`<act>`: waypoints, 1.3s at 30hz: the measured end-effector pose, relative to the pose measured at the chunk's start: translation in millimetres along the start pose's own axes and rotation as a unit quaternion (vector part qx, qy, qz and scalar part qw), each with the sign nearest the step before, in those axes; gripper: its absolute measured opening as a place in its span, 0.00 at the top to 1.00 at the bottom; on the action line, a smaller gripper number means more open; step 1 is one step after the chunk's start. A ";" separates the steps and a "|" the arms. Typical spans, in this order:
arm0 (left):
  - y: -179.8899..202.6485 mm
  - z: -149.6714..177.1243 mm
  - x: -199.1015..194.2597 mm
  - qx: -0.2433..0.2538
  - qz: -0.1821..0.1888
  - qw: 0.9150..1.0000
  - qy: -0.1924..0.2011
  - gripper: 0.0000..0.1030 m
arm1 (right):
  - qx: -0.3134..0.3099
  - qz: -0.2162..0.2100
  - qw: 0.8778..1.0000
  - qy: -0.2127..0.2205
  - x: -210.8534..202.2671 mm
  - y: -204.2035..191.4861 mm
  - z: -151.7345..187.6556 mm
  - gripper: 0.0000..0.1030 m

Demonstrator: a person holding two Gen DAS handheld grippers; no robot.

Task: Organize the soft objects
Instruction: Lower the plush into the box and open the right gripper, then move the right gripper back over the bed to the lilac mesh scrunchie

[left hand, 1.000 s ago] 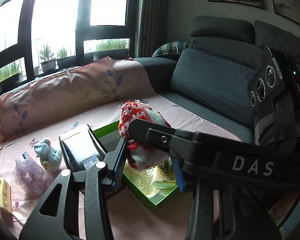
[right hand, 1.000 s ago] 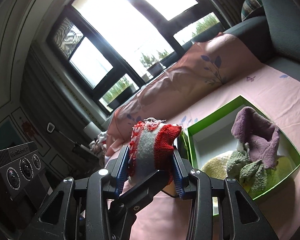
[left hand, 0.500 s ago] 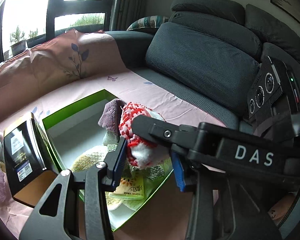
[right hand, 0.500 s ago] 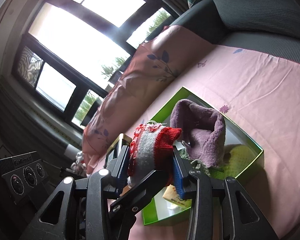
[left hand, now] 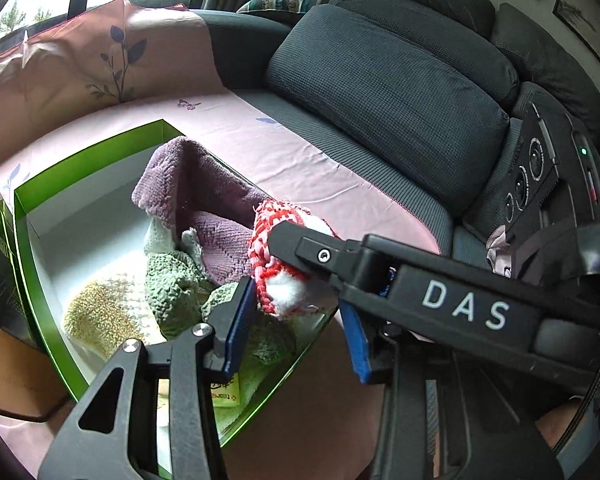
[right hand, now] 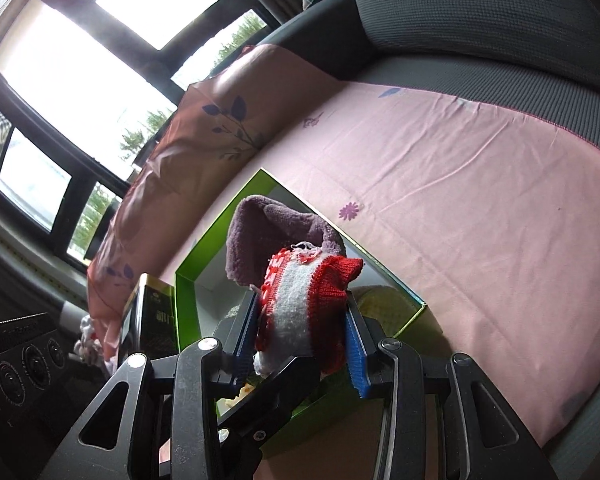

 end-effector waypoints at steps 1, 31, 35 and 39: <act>-0.4 0.8 1.3 -0.003 -0.001 1.000 -0.002 0.61 | 0.000 0.006 1.000 0.000 1.2 2.0 -0.2 0.59; -21.0 11.5 -86.3 -0.027 -0.086 0.995 0.037 0.04 | -0.093 -0.001 0.994 0.065 -36.2 -53.2 11.1 0.13; -34.8 19.4 -118.6 -0.039 -0.106 0.993 0.047 0.01 | -0.124 -0.020 0.989 0.078 -46.5 -79.0 21.5 0.11; -57.1 38.3 -150.7 -0.073 -0.133 0.987 0.054 0.01 | -0.149 -0.019 0.985 0.090 -51.3 -101.3 32.9 0.08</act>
Point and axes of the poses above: each gripper's, at about its wrist camera, not at the fingertips, and x roughly the way its jaws point, y to its right, z to its underside, the point moved 10 cm from there along x, roughly the way its jaws point, and after that the axes turned 13 degrees about x, right-handed, at the moved point
